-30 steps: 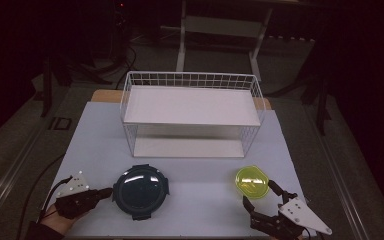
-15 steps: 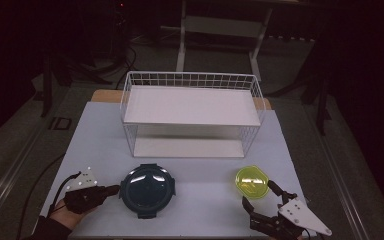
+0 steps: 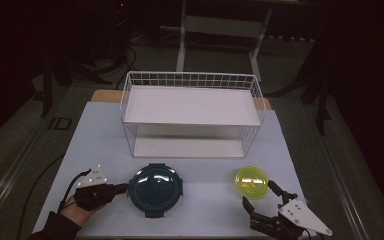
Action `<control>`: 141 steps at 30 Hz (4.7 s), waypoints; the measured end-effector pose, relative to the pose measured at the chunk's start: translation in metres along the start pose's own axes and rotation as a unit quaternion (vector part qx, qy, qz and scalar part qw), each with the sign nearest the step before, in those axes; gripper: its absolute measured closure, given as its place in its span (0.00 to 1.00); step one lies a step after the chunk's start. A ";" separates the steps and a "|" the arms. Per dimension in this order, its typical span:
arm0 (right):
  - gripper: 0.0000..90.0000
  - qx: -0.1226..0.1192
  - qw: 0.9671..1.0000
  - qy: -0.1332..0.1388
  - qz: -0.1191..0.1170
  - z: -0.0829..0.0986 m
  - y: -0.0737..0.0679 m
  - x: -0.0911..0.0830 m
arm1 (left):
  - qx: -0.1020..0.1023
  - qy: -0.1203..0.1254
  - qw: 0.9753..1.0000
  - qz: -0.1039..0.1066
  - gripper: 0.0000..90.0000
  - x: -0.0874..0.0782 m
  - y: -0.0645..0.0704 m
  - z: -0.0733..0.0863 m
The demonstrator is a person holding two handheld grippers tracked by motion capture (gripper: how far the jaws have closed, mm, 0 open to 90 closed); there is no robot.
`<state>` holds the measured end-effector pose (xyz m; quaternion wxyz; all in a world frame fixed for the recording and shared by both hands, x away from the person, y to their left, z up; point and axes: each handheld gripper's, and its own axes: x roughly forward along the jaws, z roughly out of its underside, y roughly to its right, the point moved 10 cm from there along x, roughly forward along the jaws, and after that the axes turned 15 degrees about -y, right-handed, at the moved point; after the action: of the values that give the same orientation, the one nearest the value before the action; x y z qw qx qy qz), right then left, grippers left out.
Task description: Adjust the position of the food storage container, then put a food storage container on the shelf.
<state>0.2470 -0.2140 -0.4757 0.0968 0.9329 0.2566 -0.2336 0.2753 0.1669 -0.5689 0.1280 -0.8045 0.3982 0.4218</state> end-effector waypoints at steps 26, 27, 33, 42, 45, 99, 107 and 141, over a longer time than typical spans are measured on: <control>0.12 -0.001 1.000 -0.003 -0.004 0.001 -0.001 0.001 | 0.007 -0.005 1.000 0.013 0.99 0.018 0.015 -0.021; 0.12 -0.001 1.000 -0.003 -0.004 0.001 -0.001 0.001 | 0.008 -0.005 1.000 0.012 0.99 0.018 0.015 -0.021; 0.12 -0.004 1.000 -0.004 -0.005 0.001 -0.003 0.001 | 0.013 -0.009 1.000 0.003 0.93 0.012 0.019 -0.022; 0.12 -0.007 1.000 -0.004 -0.009 0.002 -0.006 0.001 | -0.013 0.015 0.999 0.050 0.54 -0.002 0.030 -0.029; 0.12 -0.006 1.000 -0.003 -0.007 0.001 -0.006 0.000 | -0.027 0.022 0.997 0.063 0.21 -0.003 0.030 -0.031; 0.12 0.005 0.989 -0.091 -0.114 0.009 -0.049 0.028 | -0.256 -0.085 0.927 0.261 0.57 0.030 0.011 -0.031; 0.12 0.056 0.963 -0.167 -0.206 0.016 -0.072 0.056 | -0.237 -0.075 0.936 0.249 0.58 0.027 0.016 -0.032; 0.58 0.174 0.875 -0.268 -0.363 0.024 -0.107 0.114 | -0.114 -0.020 0.968 0.223 0.61 0.017 0.039 -0.030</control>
<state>0.2679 -0.0813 -0.5587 -0.0938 0.6777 0.4961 -0.5345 0.2689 0.1163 -0.5585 -0.0534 -0.6961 0.5140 0.4984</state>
